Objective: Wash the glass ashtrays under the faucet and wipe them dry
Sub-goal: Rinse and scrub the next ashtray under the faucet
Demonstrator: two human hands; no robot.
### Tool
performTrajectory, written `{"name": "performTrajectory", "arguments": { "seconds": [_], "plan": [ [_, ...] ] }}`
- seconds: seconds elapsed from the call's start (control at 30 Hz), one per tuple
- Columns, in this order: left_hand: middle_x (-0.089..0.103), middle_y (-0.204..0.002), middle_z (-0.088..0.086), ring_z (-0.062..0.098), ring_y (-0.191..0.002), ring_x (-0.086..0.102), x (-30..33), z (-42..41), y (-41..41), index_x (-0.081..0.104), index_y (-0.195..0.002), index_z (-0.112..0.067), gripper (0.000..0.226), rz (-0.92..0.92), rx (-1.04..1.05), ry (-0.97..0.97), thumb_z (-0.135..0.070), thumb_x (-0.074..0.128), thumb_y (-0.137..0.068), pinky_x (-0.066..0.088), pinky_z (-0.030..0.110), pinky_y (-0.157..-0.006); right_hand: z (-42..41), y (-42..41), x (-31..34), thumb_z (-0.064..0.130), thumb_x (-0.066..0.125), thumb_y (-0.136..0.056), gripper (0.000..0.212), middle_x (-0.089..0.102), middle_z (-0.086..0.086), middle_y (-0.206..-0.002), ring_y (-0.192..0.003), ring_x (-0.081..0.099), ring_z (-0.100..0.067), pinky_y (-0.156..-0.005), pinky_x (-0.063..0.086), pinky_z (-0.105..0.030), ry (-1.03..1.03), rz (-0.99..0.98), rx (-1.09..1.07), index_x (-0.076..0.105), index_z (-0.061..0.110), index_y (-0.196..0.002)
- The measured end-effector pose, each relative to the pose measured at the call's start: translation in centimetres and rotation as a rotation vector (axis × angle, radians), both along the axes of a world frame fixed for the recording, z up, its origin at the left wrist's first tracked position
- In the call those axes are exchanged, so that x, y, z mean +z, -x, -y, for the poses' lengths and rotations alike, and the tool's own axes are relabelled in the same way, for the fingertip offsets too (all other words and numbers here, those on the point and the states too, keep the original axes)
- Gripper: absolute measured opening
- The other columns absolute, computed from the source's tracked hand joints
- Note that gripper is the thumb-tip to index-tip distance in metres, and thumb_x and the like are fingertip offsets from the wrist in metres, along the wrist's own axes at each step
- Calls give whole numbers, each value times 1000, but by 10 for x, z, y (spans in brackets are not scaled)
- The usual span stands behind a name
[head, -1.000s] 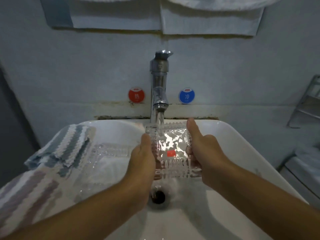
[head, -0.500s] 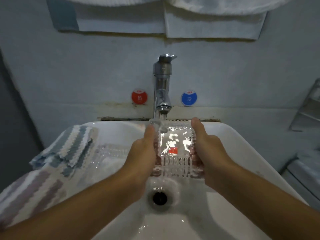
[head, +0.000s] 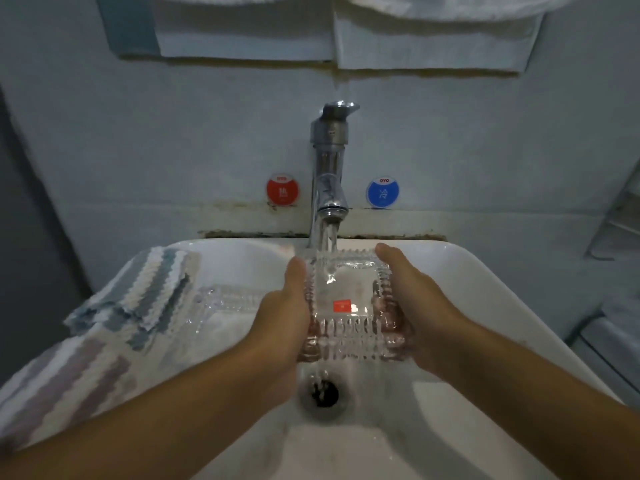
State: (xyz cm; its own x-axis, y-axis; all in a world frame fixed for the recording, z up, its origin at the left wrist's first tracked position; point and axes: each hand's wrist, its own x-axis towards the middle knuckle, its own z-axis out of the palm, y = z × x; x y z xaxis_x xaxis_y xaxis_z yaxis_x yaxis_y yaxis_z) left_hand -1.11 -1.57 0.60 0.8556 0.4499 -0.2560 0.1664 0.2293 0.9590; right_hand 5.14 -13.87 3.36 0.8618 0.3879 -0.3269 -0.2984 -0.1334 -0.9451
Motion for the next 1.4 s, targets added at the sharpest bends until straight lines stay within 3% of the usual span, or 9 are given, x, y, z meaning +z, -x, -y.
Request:
{"name": "performTrajectory", "arguments": {
  "seconds": [0.23,0.4,0.57,0.67,0.8,0.9,1.0,1.2,1.4],
  "plan": [
    [64,-134,7,33,-123,58,3,-10,-5,55,-137,-20,100,-73,2,-99,-90,40,-67,43,53,-107,7,-26,5,37,47,-99,36,61,4,-55,-44,53,-9,-50,45,-23,157,289,77,64,7,-90],
    [73,-107,10,32,-98,69,13,-16,-1,66,-123,-19,77,-94,-166,-226,-81,45,-83,54,46,-93,20,-33,16,68,40,-89,65,75,-7,-77,-61,66,-14,-47,46,-10,554,562,284,71,11,-82],
    [78,-95,6,25,-89,74,17,-14,3,72,-110,-17,67,-114,-246,-216,-76,52,-85,56,36,-82,19,-27,11,66,39,-92,55,64,12,-56,-50,59,1,-72,47,-23,391,492,523,67,25,-68],
    [69,-70,2,16,-59,61,14,-15,2,71,-88,-12,48,-30,-119,-175,-55,50,-97,45,26,-60,16,-30,8,65,48,-90,57,61,11,-52,-47,57,1,-68,43,-25,279,472,390,64,21,-57],
    [67,-84,15,27,-78,60,16,-13,2,68,-94,-6,34,137,97,55,-29,43,-103,55,38,-69,8,-31,6,69,55,-88,60,76,-3,-75,-77,71,-22,-86,54,-43,136,342,99,72,11,-90],
    [73,-86,11,26,-77,69,11,3,6,68,-106,-8,44,144,75,77,-38,37,-107,57,42,-76,5,-22,3,64,51,-94,56,75,-8,-78,-74,70,-25,-65,54,-33,97,229,-53,69,11,-94],
    [77,-85,11,21,-66,74,-3,12,5,68,-108,-13,58,82,36,3,-51,25,-105,59,30,-55,3,-13,-2,62,45,-98,55,66,0,-58,-56,61,-18,-51,45,-25,120,203,-94,66,11,-89],
    [75,-69,9,20,-51,70,6,-1,4,71,-99,-13,68,71,98,165,-59,21,-103,54,28,-44,-8,-3,-7,63,39,-99,59,72,-9,-84,-71,68,-20,-48,47,-24,140,132,-89,67,12,-103],
    [75,-78,5,15,-61,70,0,7,0,65,-102,-12,52,67,88,-59,-54,33,-104,52,26,-51,-3,-1,-6,59,40,-101,53,68,0,-55,-47,63,-11,-43,42,-18,71,109,-161,66,14,-91]
  ]
}}
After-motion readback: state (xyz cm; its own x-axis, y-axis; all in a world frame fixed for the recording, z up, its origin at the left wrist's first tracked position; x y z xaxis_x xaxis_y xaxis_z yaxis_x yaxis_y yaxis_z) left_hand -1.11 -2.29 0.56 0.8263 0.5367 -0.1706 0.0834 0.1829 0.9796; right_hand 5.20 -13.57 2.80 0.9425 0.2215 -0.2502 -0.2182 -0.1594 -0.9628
